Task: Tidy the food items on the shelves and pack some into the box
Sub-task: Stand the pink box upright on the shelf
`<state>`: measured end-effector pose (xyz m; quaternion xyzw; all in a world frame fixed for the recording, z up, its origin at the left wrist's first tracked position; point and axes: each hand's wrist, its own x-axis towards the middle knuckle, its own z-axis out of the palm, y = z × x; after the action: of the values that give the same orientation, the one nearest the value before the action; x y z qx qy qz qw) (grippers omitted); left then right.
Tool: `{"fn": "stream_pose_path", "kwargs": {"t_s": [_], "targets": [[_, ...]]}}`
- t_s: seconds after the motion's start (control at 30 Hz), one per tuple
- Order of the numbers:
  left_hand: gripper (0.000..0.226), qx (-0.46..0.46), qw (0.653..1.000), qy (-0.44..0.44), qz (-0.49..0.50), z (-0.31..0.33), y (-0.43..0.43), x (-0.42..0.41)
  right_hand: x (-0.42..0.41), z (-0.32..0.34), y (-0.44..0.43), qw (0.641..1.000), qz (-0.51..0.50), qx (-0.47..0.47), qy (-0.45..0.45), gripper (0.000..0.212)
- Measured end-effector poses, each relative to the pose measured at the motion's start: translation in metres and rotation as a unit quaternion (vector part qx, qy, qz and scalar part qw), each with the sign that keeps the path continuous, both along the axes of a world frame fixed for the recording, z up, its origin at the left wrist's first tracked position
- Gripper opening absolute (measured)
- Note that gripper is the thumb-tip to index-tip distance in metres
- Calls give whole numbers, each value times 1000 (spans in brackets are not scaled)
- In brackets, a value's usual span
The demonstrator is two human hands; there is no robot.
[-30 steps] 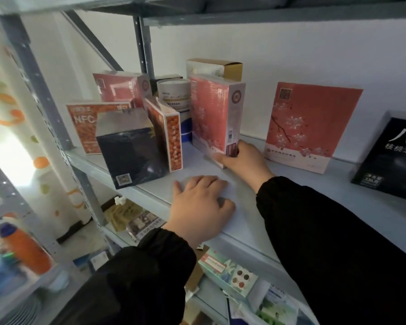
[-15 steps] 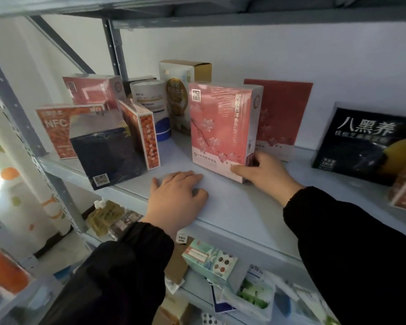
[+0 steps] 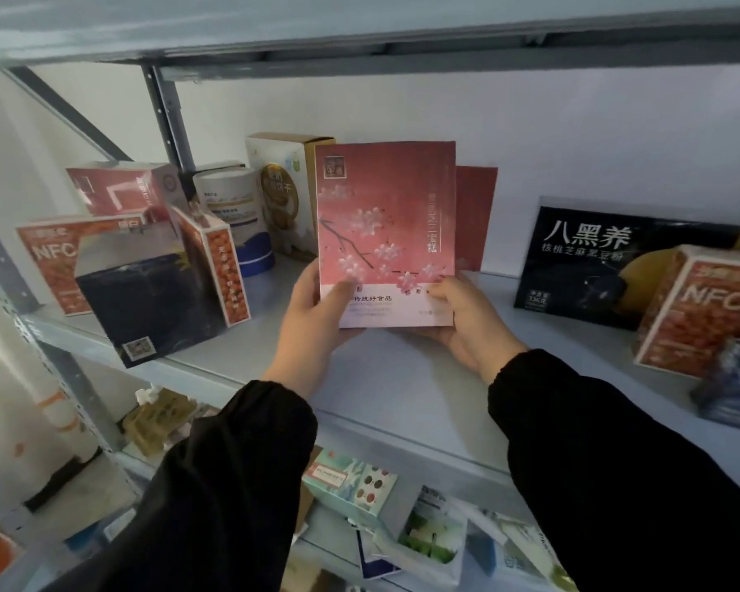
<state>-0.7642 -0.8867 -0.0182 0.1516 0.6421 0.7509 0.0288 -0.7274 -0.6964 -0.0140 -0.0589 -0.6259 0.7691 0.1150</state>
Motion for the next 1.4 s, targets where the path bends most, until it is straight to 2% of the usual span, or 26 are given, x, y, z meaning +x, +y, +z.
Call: {"fn": "stream_pose_path", "kwargs": {"t_s": [0.07, 0.17, 0.2, 0.3, 0.37, 0.53, 0.73, 0.8, 0.87, 0.97, 1.07, 1.1, 1.2, 1.3, 1.37, 1.4], "targets": [[29, 36, 999, 3, -8, -4, 9, -2, 0, 1, 3, 1000, -24, 14, 4, 22], [27, 44, 999, 5, -22, -11, 14, -7, 0, 2, 3, 998, -37, 48, 5, 54], [28, 43, 999, 7, -22, -13, 13, -8, -1, 2, 3, 998, -36, 49, 7, 57], [31, 37, 999, 18, -29, -16, 11, -9, 0, 0, 3, 999, -35, 23, 15, 27], [35, 41, 998, 19, -33, -17, 11, -8, 0, -3, 5, 999, -37, 10, 26, 20], [43, 45, 998, 10, -35, -19, 10, -11, 3, 1, 4, 999, -38, 21, 33, 21], [43, 74, 997, 0, -16, -23, 13, -18, 11, 1, 1, 990, -20, 94, 102, 39], [51, 80, 996, 6, -25, -23, 13, -19, 14, 2, 1, 986, -7, 107, 131, 39], [72, 80, 996, 17, -47, -25, 14, -20, 12, 4, 1, 985, 2, 106, 138, 38], [105, 60, 993, 17, -96, -26, 12, -20, 11, 8, 1, 991, 23, 26, 127, 19], [104, 58, 987, 18, -146, -20, 10, -15, 10, 11, 2, 995, 37, -34, 88, 43], [101, 58, 986, 20, -156, -19, 10, -15, 8, 10, 3, 995, 41, -30, 87, 42], [97, 62, 984, 21, -165, -19, 10, -13, 10, 11, 3, 994, 51, 0, 94, 23], [88, 45, 984, 23, -169, -21, 9, -14, 9, 7, 5, 989, 47, 116, 80, 22], [96, 39, 983, 20, -179, -21, 9, -14, 6, 5, 6, 976, 36, 207, 61, 24], [100, 37, 982, 20, -183, -21, 10, -14, 5, 4, 6, 973, 38, 221, 51, 30]]}}
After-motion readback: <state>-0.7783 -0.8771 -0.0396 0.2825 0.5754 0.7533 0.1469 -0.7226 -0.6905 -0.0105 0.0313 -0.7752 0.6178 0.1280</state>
